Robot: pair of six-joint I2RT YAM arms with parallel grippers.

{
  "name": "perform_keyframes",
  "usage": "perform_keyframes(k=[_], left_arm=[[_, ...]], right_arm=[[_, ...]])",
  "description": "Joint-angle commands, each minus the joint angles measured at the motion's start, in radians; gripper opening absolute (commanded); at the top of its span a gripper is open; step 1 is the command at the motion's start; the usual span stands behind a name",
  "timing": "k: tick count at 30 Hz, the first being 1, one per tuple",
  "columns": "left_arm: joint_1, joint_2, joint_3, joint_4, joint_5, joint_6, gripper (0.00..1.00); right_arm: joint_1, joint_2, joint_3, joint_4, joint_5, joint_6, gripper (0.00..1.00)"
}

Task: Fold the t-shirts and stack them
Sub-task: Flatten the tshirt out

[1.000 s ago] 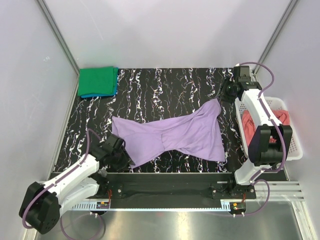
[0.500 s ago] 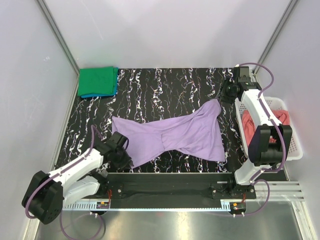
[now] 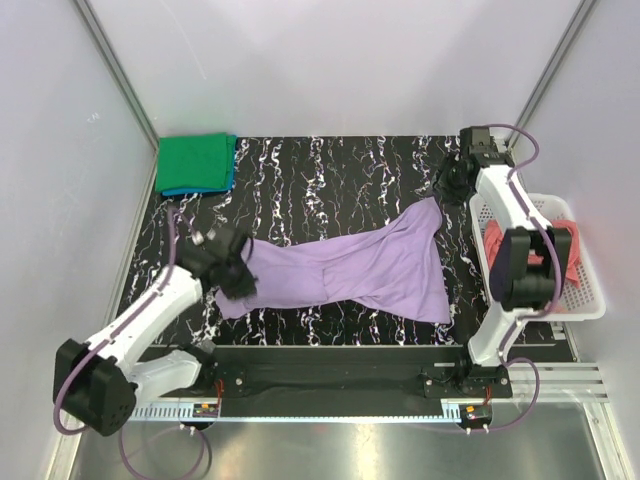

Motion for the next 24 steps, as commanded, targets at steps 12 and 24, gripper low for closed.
perform_keyframes(k=[12, 24], left_arm=[[0.468, 0.033, 0.605, -0.156, -0.005, 0.335, 0.0], [0.518, 0.121, 0.59, -0.076, 0.047, 0.359, 0.0]], right_arm=[[-0.004, 0.359, 0.344, -0.106, -0.069, -0.084, 0.64], [-0.038, 0.577, 0.531, -0.077, -0.328, -0.197, 0.56]])
